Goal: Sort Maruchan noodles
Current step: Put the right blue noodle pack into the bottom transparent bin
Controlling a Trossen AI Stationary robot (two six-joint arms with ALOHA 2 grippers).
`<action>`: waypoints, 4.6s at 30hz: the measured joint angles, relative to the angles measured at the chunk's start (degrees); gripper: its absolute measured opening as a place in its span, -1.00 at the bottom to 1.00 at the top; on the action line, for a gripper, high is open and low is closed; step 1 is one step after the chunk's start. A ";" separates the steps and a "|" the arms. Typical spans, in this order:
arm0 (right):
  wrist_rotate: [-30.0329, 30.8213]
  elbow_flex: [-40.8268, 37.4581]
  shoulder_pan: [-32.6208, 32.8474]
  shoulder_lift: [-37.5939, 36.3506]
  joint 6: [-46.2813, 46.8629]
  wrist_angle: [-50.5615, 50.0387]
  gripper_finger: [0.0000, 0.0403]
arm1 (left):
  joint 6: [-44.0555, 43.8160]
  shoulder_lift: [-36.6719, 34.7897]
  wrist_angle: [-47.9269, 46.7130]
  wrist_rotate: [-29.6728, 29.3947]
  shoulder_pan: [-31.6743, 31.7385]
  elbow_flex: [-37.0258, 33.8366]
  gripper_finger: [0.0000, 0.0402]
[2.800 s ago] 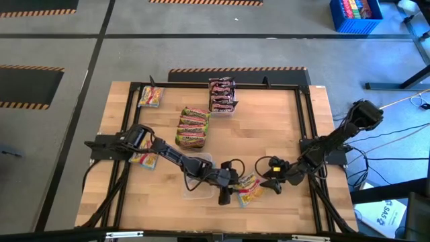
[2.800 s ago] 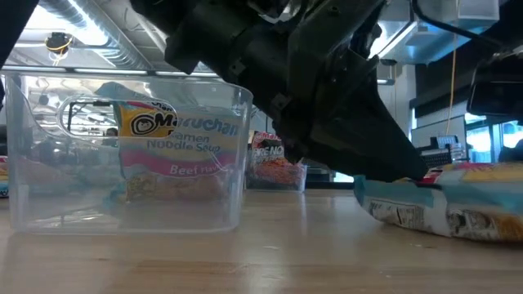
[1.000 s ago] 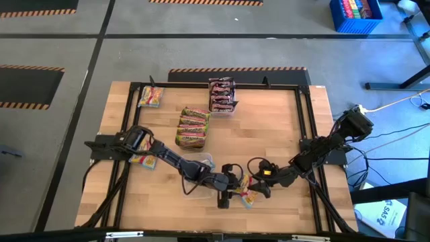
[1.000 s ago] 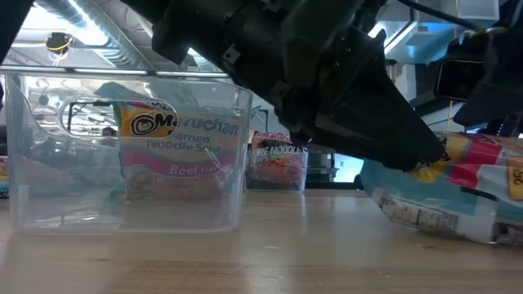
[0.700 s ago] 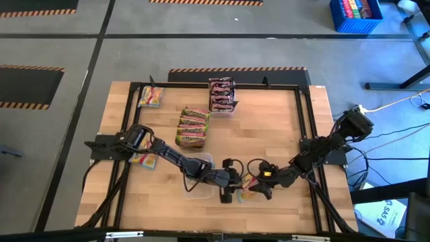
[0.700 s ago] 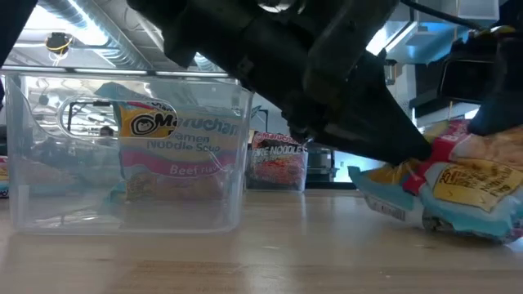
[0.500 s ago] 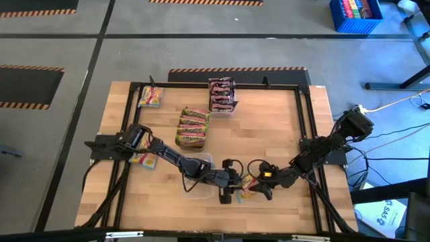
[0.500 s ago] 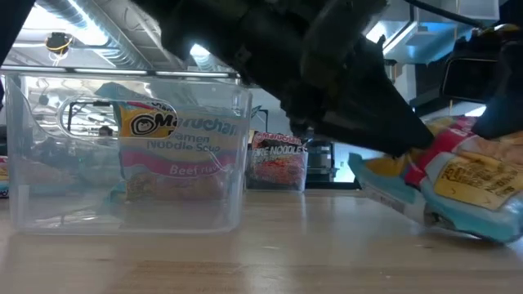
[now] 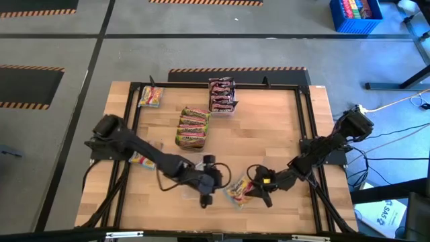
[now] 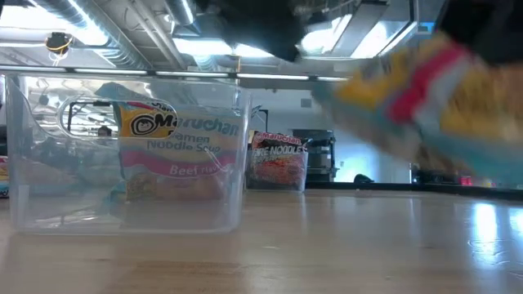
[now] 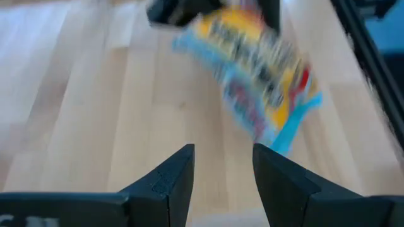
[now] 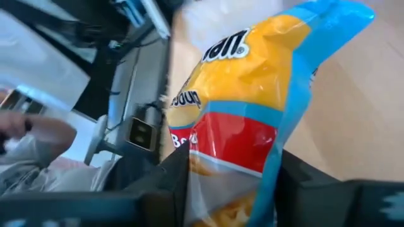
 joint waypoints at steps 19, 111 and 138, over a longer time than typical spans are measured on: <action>7.12 11.45 -1.84 0.00 -21.28 -11.59 -0.39 | -21.02 -0.30 -20.59 -0.26 -10.19 -0.17 -0.23; 11.21 11.38 -6.31 0.04 -46.07 -3.28 -0.39 | -4.02 -8.02 -2.19 9.56 4.51 -0.13 0.39; 13.19 11.38 -6.31 0.09 -52.39 3.74 -0.39 | -2.98 -7.97 -1.97 8.71 4.53 -0.11 0.32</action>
